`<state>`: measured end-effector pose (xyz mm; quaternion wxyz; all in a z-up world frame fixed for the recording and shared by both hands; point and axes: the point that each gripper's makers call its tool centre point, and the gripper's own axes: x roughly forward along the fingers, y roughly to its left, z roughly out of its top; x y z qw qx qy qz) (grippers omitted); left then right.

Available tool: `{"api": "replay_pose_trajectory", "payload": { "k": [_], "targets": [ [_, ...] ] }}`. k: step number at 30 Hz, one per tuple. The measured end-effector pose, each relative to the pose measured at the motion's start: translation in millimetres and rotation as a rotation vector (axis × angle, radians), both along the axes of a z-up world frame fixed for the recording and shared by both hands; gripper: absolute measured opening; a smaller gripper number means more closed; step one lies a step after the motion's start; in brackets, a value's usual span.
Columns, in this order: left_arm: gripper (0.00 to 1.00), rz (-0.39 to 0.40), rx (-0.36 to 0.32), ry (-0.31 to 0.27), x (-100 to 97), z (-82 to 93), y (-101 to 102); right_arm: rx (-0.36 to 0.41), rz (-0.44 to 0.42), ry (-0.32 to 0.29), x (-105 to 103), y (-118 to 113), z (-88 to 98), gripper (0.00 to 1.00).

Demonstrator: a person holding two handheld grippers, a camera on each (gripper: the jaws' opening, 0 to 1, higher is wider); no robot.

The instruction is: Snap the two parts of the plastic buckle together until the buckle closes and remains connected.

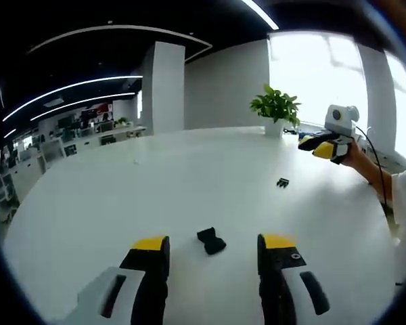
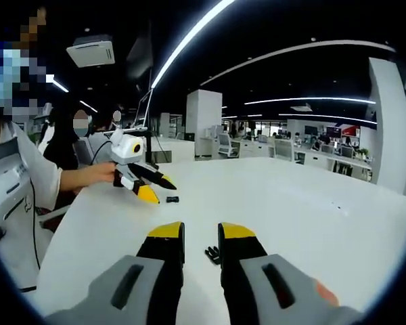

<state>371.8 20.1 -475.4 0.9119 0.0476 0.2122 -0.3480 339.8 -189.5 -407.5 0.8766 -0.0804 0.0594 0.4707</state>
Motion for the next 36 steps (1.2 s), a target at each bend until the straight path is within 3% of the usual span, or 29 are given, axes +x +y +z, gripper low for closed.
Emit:
{"api": "replay_pose_trajectory", "payload": {
  "k": [9,21,36],
  "targets": [
    [0.28,-0.025,0.020,-0.003,-1.2,-4.6,-2.4,-0.006,-0.004,0.006,-1.1,-0.9,-2.5,0.18],
    [0.19,-0.042,-0.021,0.049,-4.6,-8.1,-7.1,-0.008,0.004,0.008,-4.7,0.7,-4.7,0.18],
    [0.04,-0.063,0.005,0.028,-7.5,-9.2,-7.7,0.000,-0.001,0.013,-6.8,-1.2,-5.5,0.18]
  ]
}}
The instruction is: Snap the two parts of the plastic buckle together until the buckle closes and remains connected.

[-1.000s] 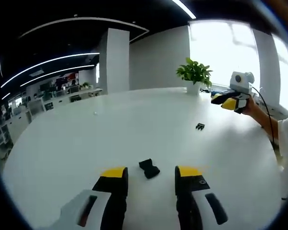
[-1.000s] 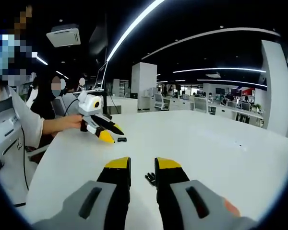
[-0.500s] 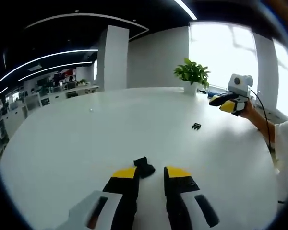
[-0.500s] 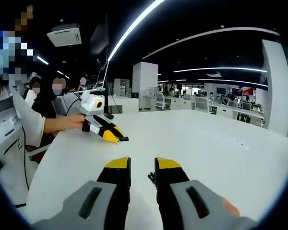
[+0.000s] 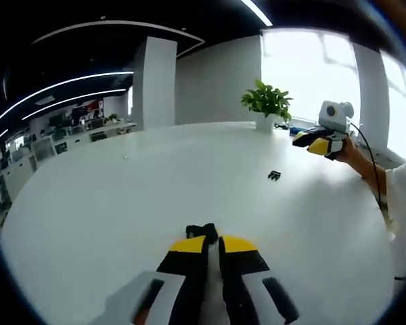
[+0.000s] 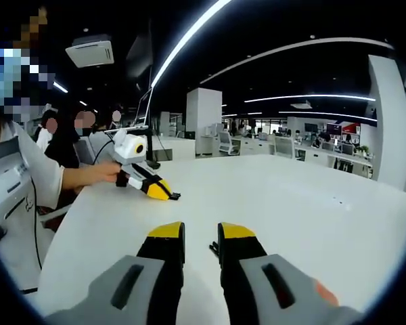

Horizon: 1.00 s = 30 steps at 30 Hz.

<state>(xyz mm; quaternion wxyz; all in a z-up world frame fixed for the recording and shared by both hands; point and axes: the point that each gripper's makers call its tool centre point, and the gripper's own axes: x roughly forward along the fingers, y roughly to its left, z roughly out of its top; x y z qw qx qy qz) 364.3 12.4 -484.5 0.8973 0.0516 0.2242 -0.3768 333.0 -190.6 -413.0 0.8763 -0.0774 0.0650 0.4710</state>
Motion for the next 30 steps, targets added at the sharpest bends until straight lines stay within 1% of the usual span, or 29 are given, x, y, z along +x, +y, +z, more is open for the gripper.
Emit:
{"api": "replay_pose_trajectory", "payload": {
  "k": [4,8,15,19,26,30],
  "targets": [
    [0.01,0.004,-0.005,0.005,0.3,-0.4,-0.4,0.001,-0.002,0.001,-0.5,-0.6,-0.2,0.18],
    [0.01,0.005,-0.014,0.007,1.5,0.4,-0.6,0.001,-0.002,0.001,-0.6,-1.1,-0.2,0.18],
    [0.01,0.004,-0.008,0.006,2.4,-0.5,-0.8,0.002,-0.003,0.002,-0.7,-1.5,-0.1,0.17],
    [0.05,0.010,-0.019,0.016,2.2,-0.2,-1.2,0.005,-0.003,0.006,-1.0,-1.6,-1.4,0.17],
    [0.06,0.015,-0.026,0.023,2.2,0.2,-0.3,0.000,0.002,0.019,-1.7,-1.7,-5.7,0.17],
    [0.08,0.019,-0.029,0.025,2.2,0.5,-0.3,0.007,0.002,0.018,-1.8,-2.0,-5.1,0.17]
  ]
}}
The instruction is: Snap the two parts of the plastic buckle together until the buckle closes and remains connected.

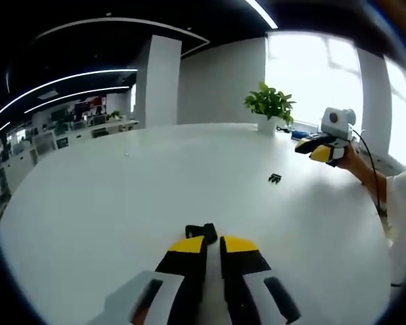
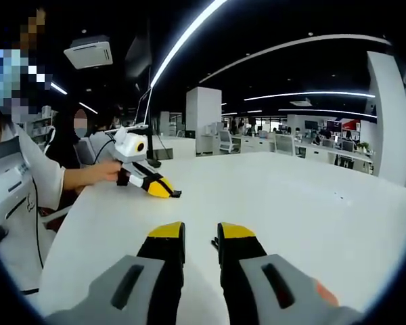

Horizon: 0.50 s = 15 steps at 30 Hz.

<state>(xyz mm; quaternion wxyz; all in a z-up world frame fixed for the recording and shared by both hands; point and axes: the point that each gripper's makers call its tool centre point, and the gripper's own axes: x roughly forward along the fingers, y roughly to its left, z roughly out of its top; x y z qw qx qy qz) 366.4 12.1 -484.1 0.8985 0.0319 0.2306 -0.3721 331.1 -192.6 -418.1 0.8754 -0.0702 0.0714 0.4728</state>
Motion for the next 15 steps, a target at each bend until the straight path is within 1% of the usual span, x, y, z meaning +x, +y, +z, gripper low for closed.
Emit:
{"api": "replay_pose_trajectory", "payload": {
  "k": [4,7,11,15],
  "targets": [
    [0.10,0.002,0.001,0.003,-0.4,0.5,0.8,0.000,0.000,0.000,-0.2,0.2,0.0,0.17],
    [0.11,0.013,0.014,-0.008,0.9,0.6,4.3,-0.002,0.003,0.004,-1.6,1.3,-1.6,0.17],
    [0.13,0.022,0.009,-0.004,0.0,0.8,6.8,-0.013,0.006,0.009,-2.6,1.9,-4.9,0.17],
    [0.15,0.031,0.015,-0.006,-0.3,0.9,9.1,-0.009,0.003,0.007,-2.7,1.7,-4.2,0.17]
  ]
}}
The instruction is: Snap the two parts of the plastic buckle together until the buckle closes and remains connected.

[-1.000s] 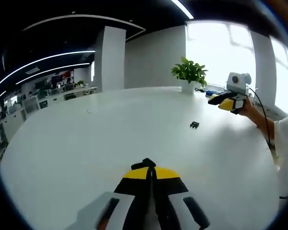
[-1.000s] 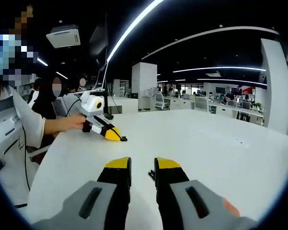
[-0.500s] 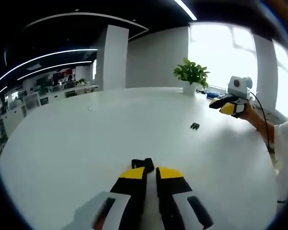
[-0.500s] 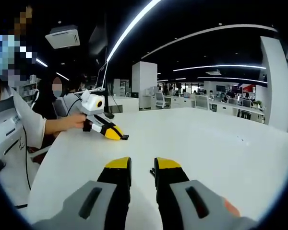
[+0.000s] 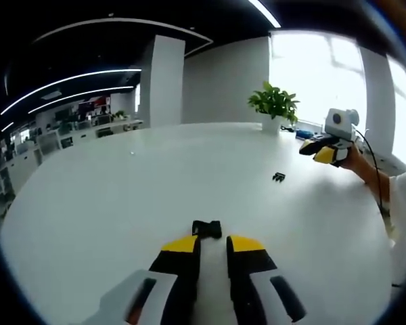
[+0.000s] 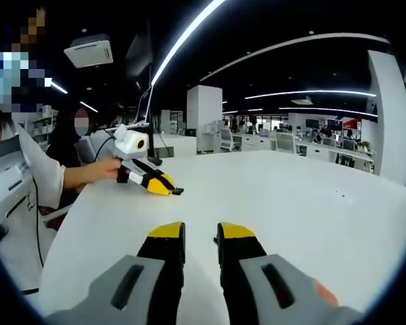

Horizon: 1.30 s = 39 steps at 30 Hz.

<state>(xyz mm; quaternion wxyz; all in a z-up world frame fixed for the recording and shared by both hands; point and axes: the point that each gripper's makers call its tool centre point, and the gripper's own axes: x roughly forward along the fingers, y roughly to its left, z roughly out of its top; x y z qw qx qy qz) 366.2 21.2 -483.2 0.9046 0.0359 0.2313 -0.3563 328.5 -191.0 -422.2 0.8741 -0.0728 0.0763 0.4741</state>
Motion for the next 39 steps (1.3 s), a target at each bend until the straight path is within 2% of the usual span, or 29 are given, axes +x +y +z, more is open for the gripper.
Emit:
{"api": "replay_pose_trajectory", "payload": {
  "k": [5,12,15,17,21,28,30,32,36,39],
  "targets": [
    [0.17,0.014,0.007,-0.004,3.2,0.1,3,0.003,0.004,0.001,-1,1,0.6,0.17],
    [0.30,0.009,0.025,-0.026,5.6,5.6,9,0.002,0.003,0.001,-2,2,1.0,0.17],
    [0.39,-0.013,0.038,-0.041,5.6,9.2,9,0.002,0.004,0.003,-5,5,1.9,0.17],
    [0.47,-0.057,0.067,-0.058,4.7,9.7,8,0.001,0.004,0.002,-5,6,2.7,0.17],
    [0.50,-0.098,0.088,-0.079,8.2,11.6,8,0.000,0.003,-0.001,-7,7,4.4,0.17],
    [0.65,-0.091,0.114,-0.042,12.4,8.4,11,0.003,0.000,-0.001,-9,6,5.0,0.17],
    [0.63,-0.088,0.111,-0.027,10.9,5.9,9,0.006,-0.002,0.001,-9,6,4.9,0.17],
    [0.56,-0.077,0.092,-0.013,10.4,5.1,5,0.007,-0.003,0.002,-8,5,4.8,0.17],
    [0.52,-0.062,0.074,0.000,7.9,4.4,1,0.025,-0.004,0.017,-9,6,4.6,0.17],
    [0.43,-0.044,0.074,-0.003,8.1,4.6,0,0.028,-0.002,0.015,-10,6,5.7,0.17]
  ]
}}
